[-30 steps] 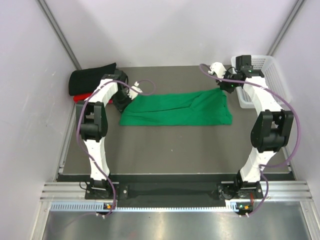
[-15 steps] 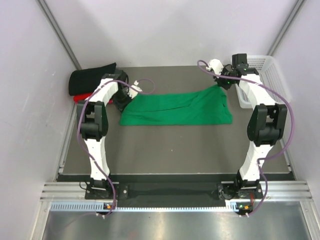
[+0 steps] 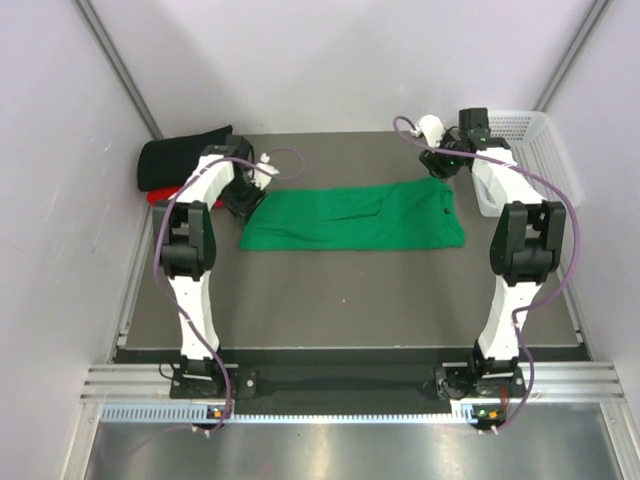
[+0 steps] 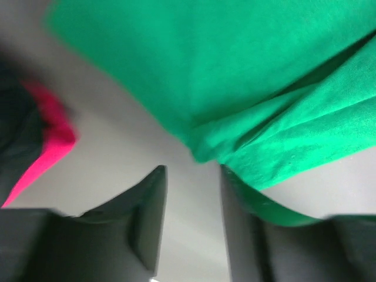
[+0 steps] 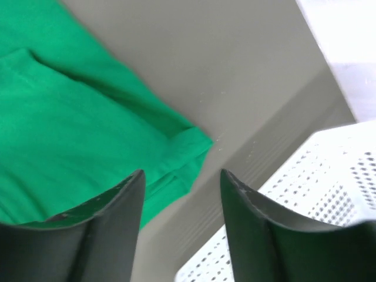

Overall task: Fold and stack the t-shirts
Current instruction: Fold the tshirt

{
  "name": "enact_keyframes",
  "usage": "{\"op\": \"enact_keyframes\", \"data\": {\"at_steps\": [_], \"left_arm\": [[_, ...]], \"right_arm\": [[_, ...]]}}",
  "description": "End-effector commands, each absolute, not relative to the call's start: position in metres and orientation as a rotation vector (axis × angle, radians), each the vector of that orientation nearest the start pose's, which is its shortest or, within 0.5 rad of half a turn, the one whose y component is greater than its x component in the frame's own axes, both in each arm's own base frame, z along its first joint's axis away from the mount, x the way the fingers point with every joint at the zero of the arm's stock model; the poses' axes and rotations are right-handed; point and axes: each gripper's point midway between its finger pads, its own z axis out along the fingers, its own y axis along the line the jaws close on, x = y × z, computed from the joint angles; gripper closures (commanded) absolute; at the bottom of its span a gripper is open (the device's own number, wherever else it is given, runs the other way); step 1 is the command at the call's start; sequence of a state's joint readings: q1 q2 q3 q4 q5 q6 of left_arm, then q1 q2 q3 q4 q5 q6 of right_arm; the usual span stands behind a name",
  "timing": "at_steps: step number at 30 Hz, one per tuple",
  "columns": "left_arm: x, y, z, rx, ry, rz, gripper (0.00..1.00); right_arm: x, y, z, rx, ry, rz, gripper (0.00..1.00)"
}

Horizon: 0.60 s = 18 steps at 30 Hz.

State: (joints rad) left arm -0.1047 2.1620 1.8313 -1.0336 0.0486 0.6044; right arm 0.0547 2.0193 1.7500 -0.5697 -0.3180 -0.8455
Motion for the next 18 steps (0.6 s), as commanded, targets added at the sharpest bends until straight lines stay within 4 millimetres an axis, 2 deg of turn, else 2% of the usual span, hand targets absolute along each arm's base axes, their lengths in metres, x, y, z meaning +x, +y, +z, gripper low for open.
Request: {"op": "enact_keyframes", "data": {"at_steps": [1, 3, 4, 5, 7, 8, 9, 10, 12, 13, 14, 18], "left_arm": [[0.448, -0.034, 0.139, 0.812, 2.542, 0.039, 0.51], [0.440, -0.049, 0.138, 0.917, 2.530, 0.071, 0.48], [0.437, -0.055, 0.133, 0.953, 2.533, 0.069, 0.48], [0.435, -0.062, 0.128, 1.004, 2.529, 0.059, 0.50], [0.426, -0.081, 0.110, 1.097, 2.521, 0.005, 0.55], [0.423, -0.085, 0.106, 1.131, 2.513, -0.002, 0.58], [0.416, -0.090, 0.096, 1.169, 2.521, -0.013, 0.65], [0.410, -0.093, 0.091, 1.201, 2.532, -0.046, 0.68], [0.402, -0.094, 0.077, 1.222, 2.578, -0.080, 0.78], [0.399, -0.093, 0.072, 1.219, 2.597, -0.083, 0.79], [0.398, -0.092, 0.067, 1.212, 2.608, -0.090, 0.80], [0.393, -0.086, 0.049, 1.191, 2.635, -0.093, 0.83]], "right_arm": [[0.556, 0.058, 0.213, -0.918, 1.946, -0.074, 0.42], [0.546, 0.058, 0.213, -0.886, 1.956, -0.055, 0.37], [0.538, 0.060, 0.221, -0.890, 1.947, -0.046, 0.37], [0.527, 0.062, 0.206, -0.915, 1.976, -0.011, 0.37], [0.507, 0.063, 0.193, -0.973, 2.018, 0.009, 0.36], [0.495, 0.060, 0.174, -0.994, 2.071, 0.031, 0.36], [0.478, 0.057, 0.158, -1.024, 2.138, 0.070, 0.38], [0.470, 0.053, 0.149, -1.052, 2.166, 0.092, 0.39], [0.446, 0.043, 0.131, -1.065, 2.247, 0.182, 0.42], [0.442, 0.042, 0.127, -1.076, 2.255, 0.189, 0.43], [0.435, 0.024, 0.118, -1.038, 2.299, 0.181, 0.43], [0.424, 0.011, 0.104, -1.034, 2.343, 0.170, 0.46]]}}
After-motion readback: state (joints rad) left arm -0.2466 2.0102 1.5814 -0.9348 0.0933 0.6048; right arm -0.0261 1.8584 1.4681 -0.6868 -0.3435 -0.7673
